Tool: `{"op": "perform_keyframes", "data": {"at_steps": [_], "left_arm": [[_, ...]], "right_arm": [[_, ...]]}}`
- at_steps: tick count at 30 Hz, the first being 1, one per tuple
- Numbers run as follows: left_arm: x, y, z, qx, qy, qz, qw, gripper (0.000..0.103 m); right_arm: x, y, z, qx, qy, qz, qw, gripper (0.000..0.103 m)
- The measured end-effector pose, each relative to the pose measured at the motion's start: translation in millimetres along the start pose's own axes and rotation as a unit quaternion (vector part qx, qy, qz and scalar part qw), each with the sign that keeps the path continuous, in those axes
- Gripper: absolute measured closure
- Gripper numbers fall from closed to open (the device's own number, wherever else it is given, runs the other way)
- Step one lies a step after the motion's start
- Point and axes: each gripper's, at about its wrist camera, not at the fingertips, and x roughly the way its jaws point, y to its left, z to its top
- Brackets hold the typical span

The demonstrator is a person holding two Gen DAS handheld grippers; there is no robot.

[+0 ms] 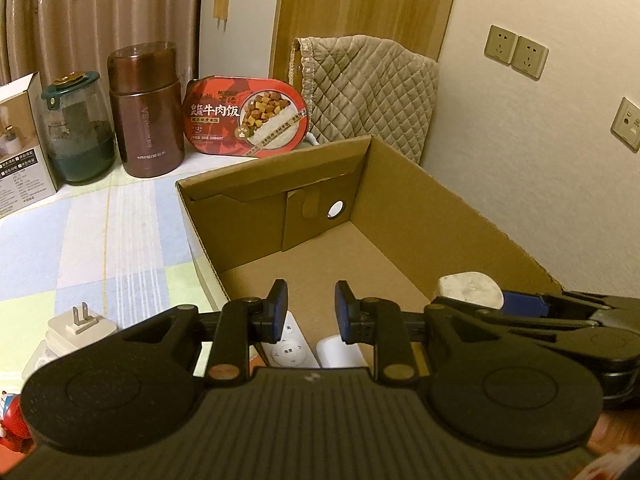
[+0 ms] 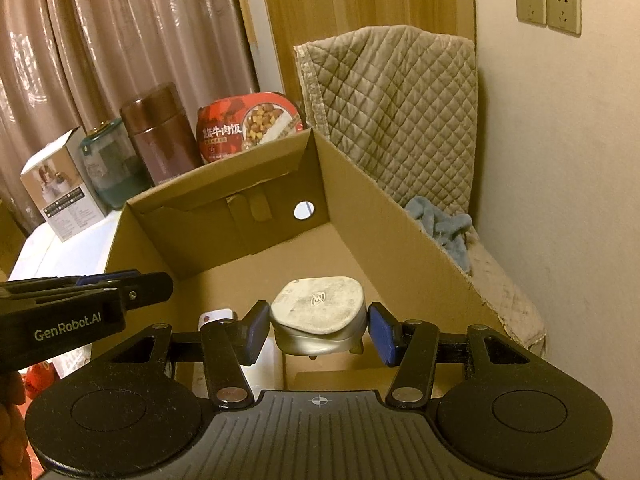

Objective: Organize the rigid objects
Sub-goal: 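Hold the beige plug in the right tool above the box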

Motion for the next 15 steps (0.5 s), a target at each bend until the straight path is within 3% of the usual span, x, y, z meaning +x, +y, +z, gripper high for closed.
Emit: {"op": "perform_keyframes", "data": {"at_steps": [15], "left_arm": [[0.3,-0.4,-1.0,-0.001,0.002,0.002,1.0,0.082]], "right_arm": [[0.3,-2.5,-1.2,0.007,0.001,-0.003,1.0,0.053]]}}
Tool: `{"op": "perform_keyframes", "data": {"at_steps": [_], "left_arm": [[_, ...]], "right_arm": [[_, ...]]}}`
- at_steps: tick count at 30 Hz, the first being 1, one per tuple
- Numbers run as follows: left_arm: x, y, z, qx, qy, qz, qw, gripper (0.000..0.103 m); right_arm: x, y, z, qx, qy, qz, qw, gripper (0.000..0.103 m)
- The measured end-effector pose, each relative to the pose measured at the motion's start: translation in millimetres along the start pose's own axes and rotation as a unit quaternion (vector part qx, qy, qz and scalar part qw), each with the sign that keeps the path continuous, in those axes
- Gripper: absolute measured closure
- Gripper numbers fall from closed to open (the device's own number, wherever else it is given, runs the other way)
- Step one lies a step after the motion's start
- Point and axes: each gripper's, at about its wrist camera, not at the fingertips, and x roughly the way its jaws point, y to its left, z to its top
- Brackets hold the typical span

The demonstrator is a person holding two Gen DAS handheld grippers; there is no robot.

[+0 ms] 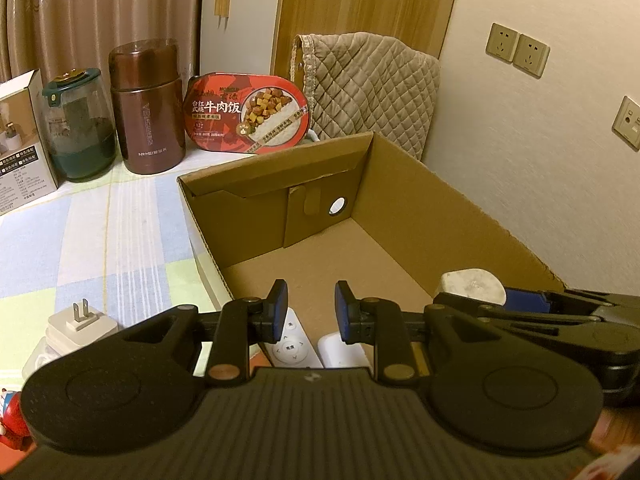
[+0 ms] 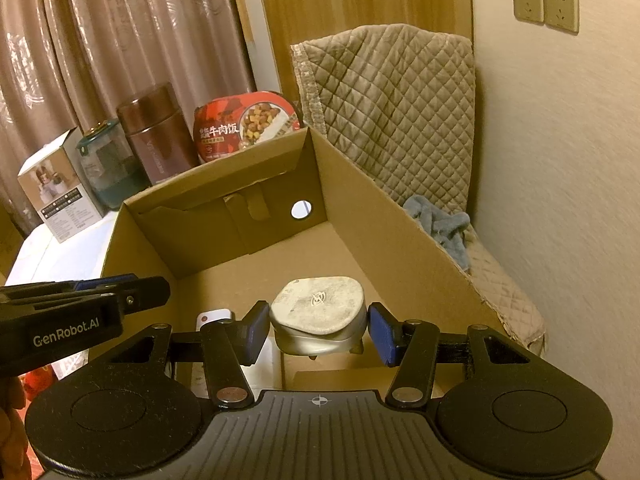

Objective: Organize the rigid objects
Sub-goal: 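Hold the beige plug in the right tool above the box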

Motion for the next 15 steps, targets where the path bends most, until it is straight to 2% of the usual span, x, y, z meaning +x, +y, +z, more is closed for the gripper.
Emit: {"op": "perform_keyframes", "data": {"at_steps": [8,15], "left_arm": [[0,1,-1,0.0,0.0,0.0,1.0,0.082],[-3,4,0,-0.006,-0.006,0.004,1.0,0.082]], "right_arm": [[-2,-4,4,0.016,-0.005,0.006,1.0,0.053],[0,-1,16,-0.013,-0.011,-0.006,1.0,0.053]]}}
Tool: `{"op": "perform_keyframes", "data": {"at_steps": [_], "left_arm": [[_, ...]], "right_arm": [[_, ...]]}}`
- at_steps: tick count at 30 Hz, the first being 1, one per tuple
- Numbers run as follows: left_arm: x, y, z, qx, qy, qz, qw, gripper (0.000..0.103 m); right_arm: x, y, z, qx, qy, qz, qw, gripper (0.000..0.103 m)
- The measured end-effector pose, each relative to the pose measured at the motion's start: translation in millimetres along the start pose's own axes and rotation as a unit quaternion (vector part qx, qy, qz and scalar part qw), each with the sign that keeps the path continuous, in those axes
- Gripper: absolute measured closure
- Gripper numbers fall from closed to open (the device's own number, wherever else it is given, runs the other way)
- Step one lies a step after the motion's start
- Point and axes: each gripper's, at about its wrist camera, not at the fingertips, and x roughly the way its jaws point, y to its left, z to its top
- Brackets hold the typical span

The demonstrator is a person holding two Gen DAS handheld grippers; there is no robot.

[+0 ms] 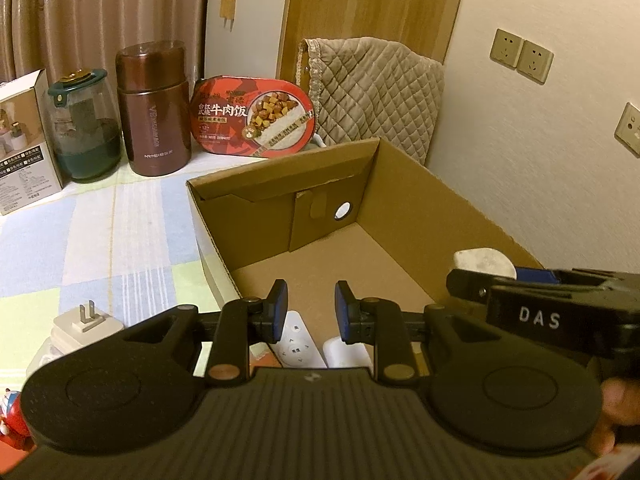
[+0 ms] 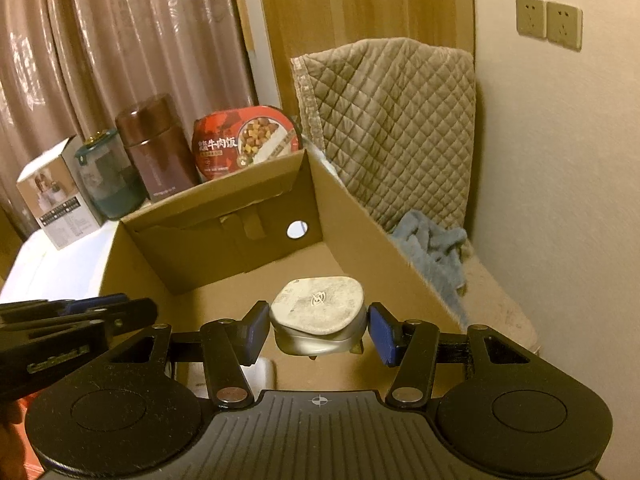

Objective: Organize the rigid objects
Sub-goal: 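Hold the beige plug in the right tool above the box, then open the right tool to drop the beige round plug into the box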

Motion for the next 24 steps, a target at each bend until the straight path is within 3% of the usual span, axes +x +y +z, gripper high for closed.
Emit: {"op": "perform_keyframes", "data": {"at_steps": [6,24], "left_arm": [[0,4,3,-0.006,-0.003,0.002,1.0,0.082],[-3,7,3,-0.008,-0.01,0.014,0.9998,0.081]], "right_arm": [[11,5,1,-0.007,0.01,0.004,1.0,0.053],[4,-7,3,0.017,-0.022,-0.013,1.0,0.046]]}}
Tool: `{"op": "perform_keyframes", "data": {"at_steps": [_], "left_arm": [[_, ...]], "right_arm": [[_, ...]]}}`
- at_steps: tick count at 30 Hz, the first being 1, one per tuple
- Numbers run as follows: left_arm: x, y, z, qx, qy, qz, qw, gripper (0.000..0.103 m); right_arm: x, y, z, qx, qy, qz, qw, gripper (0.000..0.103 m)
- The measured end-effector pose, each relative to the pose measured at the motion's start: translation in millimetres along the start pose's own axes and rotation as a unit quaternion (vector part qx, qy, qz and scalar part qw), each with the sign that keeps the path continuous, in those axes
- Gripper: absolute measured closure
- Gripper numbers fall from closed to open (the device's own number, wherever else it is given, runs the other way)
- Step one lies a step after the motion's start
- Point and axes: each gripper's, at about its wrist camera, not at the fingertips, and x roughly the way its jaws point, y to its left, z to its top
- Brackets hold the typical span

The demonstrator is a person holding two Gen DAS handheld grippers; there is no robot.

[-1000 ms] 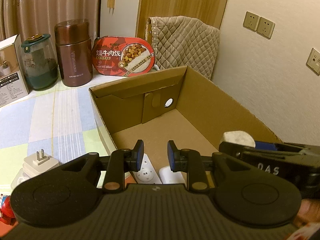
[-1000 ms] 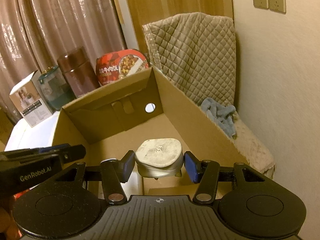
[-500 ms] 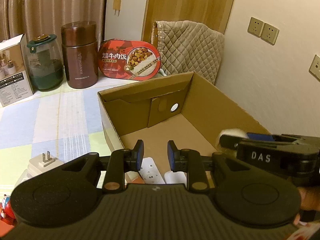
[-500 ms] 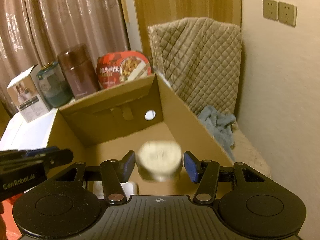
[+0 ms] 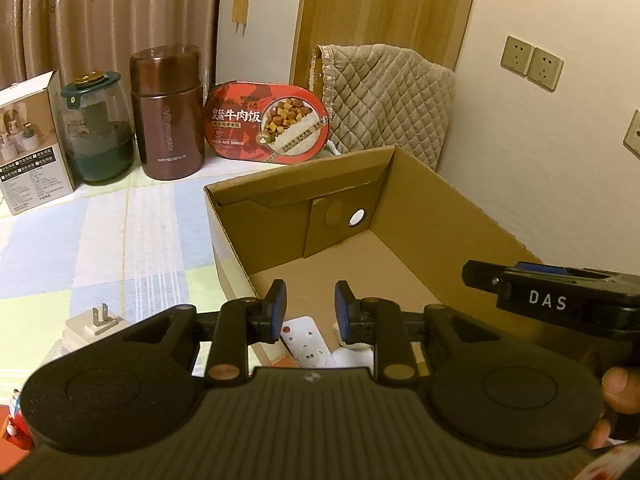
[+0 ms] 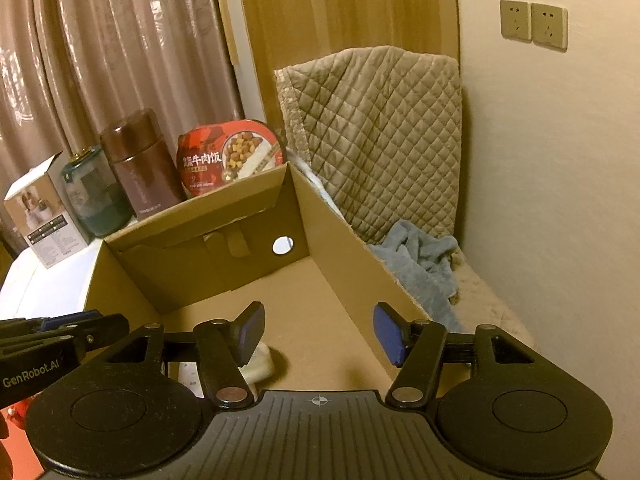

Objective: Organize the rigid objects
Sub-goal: 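Open the right tool to drop the beige round plug into the box, then move both empty tools back toward the items on the orange mat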

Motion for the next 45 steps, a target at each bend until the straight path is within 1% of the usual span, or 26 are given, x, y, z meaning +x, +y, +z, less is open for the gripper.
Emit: {"op": "perform_keyframes", "data": {"at_steps": [5,7,9,15,16,18,21,25,29,33,35,40,45], "left_arm": [[-7,2,2,-0.002,-0.011,0.002,0.9999,0.074],[-12,3,3,-0.003,-0.018,0.005,0.9998,0.066],[-17,4,3,-0.005,-0.025,0.016,0.9996,0.045],[-40,17,1,-0.016,-0.045,0.026,0.9985,0.026],[-45,20,0,-0.018,-0.048,0.027,0.9983,0.025],[-56,25,-3,-0.02,-0.054,0.03,0.9979,0.019],[-76,32,-11,-0.021,-0.065,0.037,0.997,0.015],[-106,40,-24,-0.024,-0.082,0.047,0.9953,0.013],[-138,47,-42,-0.018,-0.102,0.063,0.9927,0.011],[-168,60,-62,-0.03,-0.115,0.082,0.9895,0.01],[-181,70,-73,-0.038,-0.114,0.099,0.9878,0.009],[-213,95,-103,-0.057,-0.1,0.142,0.9832,0.007],[-247,114,-124,-0.053,-0.093,0.174,0.979,0.007]], "right_arm": [[-6,-1,0,0.007,-0.012,-0.001,1.0,0.045],[-11,-1,0,0.01,-0.018,-0.001,1.0,0.045],[-17,-1,-1,0.014,-0.024,-0.001,1.0,0.045],[-40,4,-6,0.021,-0.045,0.008,0.999,0.044],[-44,6,-7,0.022,-0.048,0.01,0.999,0.044],[-52,9,-9,0.024,-0.055,0.017,0.998,0.044],[-64,13,-14,0.03,-0.062,0.028,0.997,0.044],[-81,23,-26,0.03,-0.064,0.047,0.996,0.043],[-101,37,-37,0.011,-0.081,0.067,0.994,0.043],[-116,54,-48,-0.012,-0.092,0.095,0.991,0.042],[-121,63,-54,-0.022,-0.095,0.109,0.989,0.041],[-128,88,-69,-0.043,-0.092,0.139,0.985,0.04],[-134,119,-82,-0.079,-0.096,0.171,0.977,0.04]]}}
